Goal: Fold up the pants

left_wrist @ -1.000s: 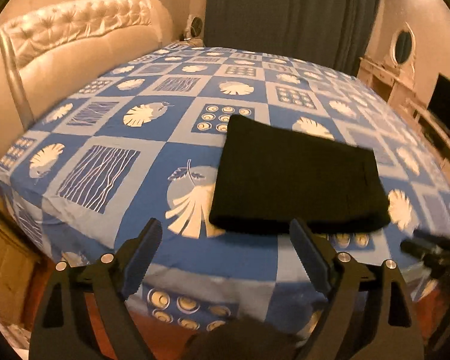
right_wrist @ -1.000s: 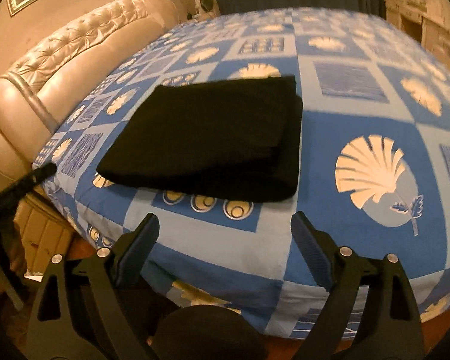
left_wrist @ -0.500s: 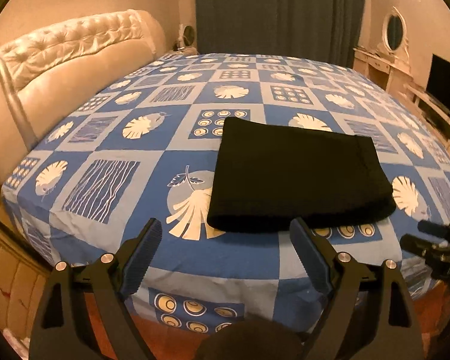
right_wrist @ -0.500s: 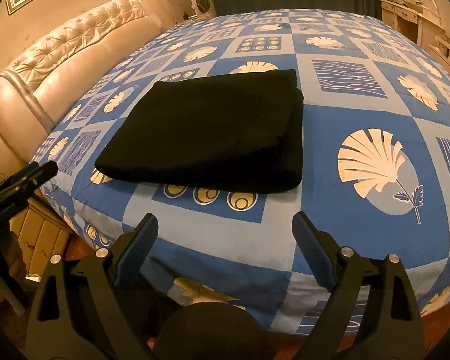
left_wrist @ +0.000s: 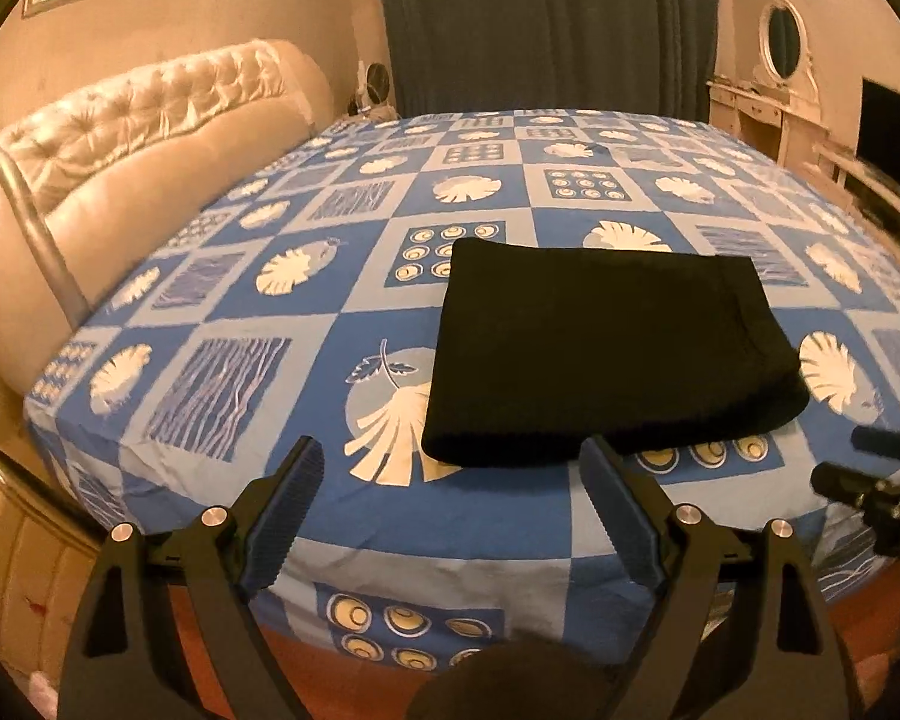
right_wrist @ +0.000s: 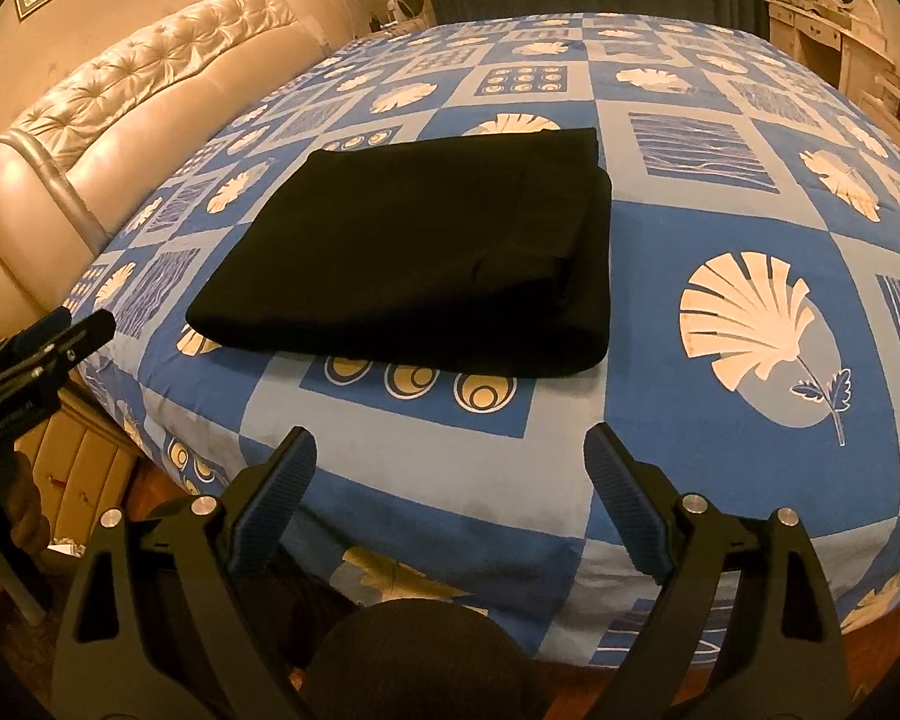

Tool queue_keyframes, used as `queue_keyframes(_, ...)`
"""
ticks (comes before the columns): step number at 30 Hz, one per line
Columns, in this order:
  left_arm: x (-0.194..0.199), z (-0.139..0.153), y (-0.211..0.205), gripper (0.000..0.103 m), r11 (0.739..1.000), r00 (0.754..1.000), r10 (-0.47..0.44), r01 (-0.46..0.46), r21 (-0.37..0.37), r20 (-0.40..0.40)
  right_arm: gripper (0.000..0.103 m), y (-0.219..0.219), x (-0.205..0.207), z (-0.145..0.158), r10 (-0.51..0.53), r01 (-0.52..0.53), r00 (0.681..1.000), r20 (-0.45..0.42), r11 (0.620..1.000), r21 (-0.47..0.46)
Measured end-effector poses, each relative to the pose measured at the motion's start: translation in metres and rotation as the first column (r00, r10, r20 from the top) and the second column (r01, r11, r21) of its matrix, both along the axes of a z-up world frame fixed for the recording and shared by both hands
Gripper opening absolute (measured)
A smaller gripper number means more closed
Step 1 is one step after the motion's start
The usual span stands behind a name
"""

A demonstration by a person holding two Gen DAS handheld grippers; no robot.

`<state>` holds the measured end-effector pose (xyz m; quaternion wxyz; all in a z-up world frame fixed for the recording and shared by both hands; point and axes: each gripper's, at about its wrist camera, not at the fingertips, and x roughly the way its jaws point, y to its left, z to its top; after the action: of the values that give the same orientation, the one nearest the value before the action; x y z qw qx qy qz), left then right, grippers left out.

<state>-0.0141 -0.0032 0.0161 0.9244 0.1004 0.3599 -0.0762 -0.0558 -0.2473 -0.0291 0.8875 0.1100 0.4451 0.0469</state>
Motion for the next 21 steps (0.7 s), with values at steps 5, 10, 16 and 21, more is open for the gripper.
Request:
queue_keyframes(5, -0.0022, 0.0010, -0.0045, 0.086, 1.000, 1.000, -0.024, 0.024, -0.001, 0.007, 0.091, -0.0034, 0.0009, 0.0018, -0.009, 0.009, 1.000, 0.002, 1.000, -0.001)
queue_keyframes(10, -0.0038, 0.0009, -0.0080, 0.086, 0.999, 0.999, -0.042, 0.042, -0.002, 0.005, 0.091, -0.0057, 0.0021, 0.0015, -0.009, 0.009, 1.000, 0.000, 1.000, -0.002)
queue_keyframes(16, -0.0056, 0.0003, -0.0118, 0.086, 0.998, 0.998, -0.058, 0.058, -0.005, -0.003, 0.091, -0.0062, 0.0024, 0.0009, -0.008, 0.008, 1.000, -0.005, 1.000, -0.002)
queue_keyframes(21, -0.0049, -0.0003, -0.0094, 0.086, 0.998, 0.999, -0.049, 0.048, -0.029, -0.014, 0.091, -0.0070, 0.0027, -0.0002, -0.008, 0.008, 1.000, -0.006, 1.000, -0.003)
